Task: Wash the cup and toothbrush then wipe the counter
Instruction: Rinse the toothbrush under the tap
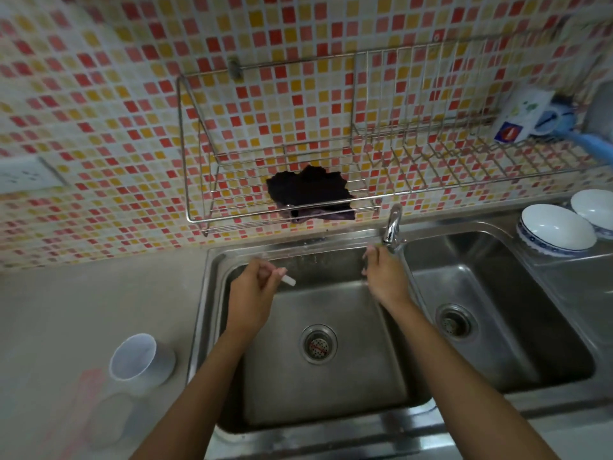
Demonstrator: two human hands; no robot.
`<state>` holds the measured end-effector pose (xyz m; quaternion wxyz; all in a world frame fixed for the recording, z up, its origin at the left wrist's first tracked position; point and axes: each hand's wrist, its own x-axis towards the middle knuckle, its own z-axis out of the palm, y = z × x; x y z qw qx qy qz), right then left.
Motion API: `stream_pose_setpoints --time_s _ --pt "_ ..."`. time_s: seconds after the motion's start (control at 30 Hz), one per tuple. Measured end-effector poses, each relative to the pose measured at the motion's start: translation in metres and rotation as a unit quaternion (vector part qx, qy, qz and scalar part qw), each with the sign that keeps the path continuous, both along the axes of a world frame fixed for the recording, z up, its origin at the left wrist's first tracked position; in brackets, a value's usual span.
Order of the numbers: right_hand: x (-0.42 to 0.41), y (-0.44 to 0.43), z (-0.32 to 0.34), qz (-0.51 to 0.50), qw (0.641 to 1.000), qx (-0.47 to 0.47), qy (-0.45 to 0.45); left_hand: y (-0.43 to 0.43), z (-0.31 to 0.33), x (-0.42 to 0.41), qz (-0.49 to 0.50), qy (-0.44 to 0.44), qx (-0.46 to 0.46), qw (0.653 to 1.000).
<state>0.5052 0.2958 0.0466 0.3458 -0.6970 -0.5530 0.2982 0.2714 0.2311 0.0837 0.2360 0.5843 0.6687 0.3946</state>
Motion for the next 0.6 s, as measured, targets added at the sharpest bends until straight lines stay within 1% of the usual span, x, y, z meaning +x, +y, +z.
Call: stream_pose_setpoints --time_s 0.03,0.07,0.13,0.17,0.2,0.23,0.37,0.4,0.43,0.5,0.53,0.6 --pt "0.0 0.001 0.009 -0.01 1.0 0.01 0.009 -0.004 0.007 -0.001 0.0 -0.002 0.013 1.0" --pt "0.001 0.005 0.008 -0.003 1.0 0.014 -0.006 -0.009 0.013 -0.003 0.001 0.001 0.021 1.0" --pt "0.004 0.008 -0.007 0.036 0.996 -0.061 -0.057 -0.016 0.019 -0.008 0.003 0.012 0.021 1.0" --pt "0.007 0.01 -0.02 0.042 0.991 -0.107 -0.072 -0.02 0.019 -0.011 0.003 0.014 0.017 1.0" --pt "0.011 0.013 -0.033 0.042 0.989 -0.126 -0.069 -0.024 0.019 -0.013 0.004 0.018 0.011 1.0" --pt "0.01 0.012 -0.036 0.031 0.991 -0.113 -0.06 -0.029 0.018 -0.015 0.007 0.022 0.011 1.0" --pt "-0.016 -0.017 0.016 0.034 0.999 0.0 -0.025 -0.043 0.022 -0.021 0.009 0.032 0.02 0.999" --pt "-0.019 -0.021 0.019 0.039 0.999 0.01 -0.036 -0.045 0.021 -0.022 0.003 0.039 0.011 0.999" --pt "-0.02 -0.027 0.018 0.054 0.996 -0.009 -0.069 -0.046 0.017 -0.025 -0.005 0.05 -0.005 0.999" --pt "-0.024 -0.041 0.009 0.092 0.981 -0.096 -0.139 -0.051 0.011 -0.028 -0.014 0.069 -0.046 0.996" --pt "-0.026 -0.045 0.003 0.103 0.975 -0.119 -0.155 -0.054 0.008 -0.03 -0.015 0.071 -0.051 0.996" --pt "-0.033 -0.05 0.001 0.126 0.974 -0.122 -0.145 -0.056 0.009 -0.033 -0.012 0.063 -0.031 0.997"
